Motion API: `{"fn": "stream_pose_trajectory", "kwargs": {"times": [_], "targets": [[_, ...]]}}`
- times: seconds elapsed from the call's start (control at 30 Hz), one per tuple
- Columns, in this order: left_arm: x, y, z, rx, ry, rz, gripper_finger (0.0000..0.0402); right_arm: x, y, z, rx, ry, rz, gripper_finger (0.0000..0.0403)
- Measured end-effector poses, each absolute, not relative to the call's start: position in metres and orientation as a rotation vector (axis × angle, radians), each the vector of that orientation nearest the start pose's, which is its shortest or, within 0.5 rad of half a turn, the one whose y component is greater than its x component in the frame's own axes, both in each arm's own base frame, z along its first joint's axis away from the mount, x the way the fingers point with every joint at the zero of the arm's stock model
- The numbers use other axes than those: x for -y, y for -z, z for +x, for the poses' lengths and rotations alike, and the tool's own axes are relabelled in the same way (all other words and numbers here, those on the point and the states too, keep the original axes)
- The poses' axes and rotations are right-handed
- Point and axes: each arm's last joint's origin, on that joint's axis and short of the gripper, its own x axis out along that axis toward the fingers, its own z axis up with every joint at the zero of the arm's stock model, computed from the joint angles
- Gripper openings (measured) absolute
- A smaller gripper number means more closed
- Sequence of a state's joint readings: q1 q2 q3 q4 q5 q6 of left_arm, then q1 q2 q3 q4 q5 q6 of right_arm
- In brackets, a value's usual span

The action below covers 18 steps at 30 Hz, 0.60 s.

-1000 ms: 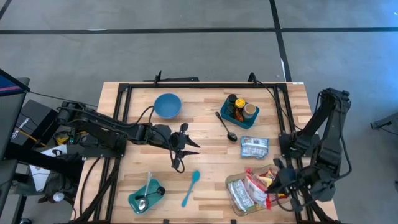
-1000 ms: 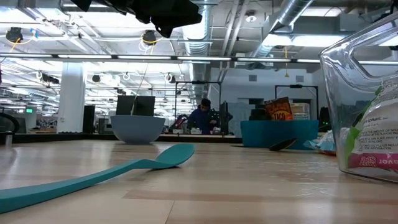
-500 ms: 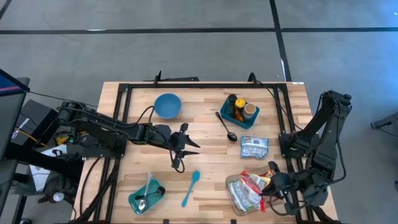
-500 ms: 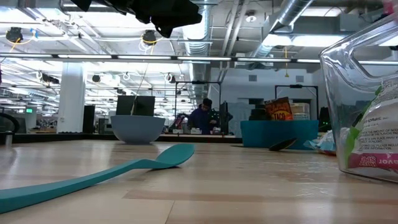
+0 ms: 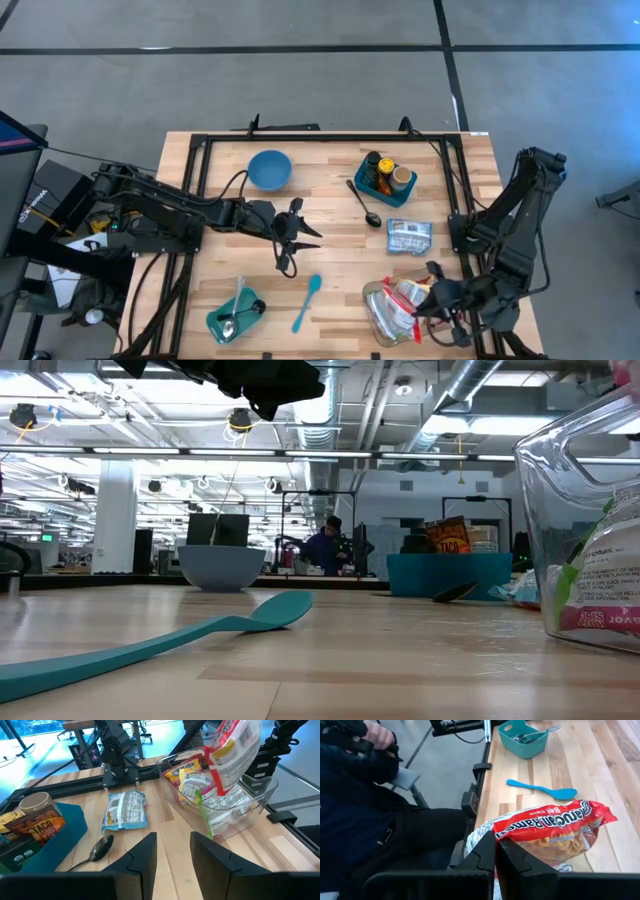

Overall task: Pick & Place Food Item
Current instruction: Put the red noodle pack into the transparent bin

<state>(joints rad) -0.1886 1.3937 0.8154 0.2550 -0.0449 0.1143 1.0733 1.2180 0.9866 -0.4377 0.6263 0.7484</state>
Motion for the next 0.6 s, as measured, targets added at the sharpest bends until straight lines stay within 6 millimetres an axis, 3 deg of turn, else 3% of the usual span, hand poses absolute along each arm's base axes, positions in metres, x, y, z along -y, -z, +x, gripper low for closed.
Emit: {"fn": "stream_pose_trajectory", "kwargs": {"times": [0.6], "targets": [[0.055,-0.249,0.298,-0.313,0.160,0.151,0.0111,-0.223,-0.273,0.153,-0.647,-0.219,0.223,0.0000]]}}
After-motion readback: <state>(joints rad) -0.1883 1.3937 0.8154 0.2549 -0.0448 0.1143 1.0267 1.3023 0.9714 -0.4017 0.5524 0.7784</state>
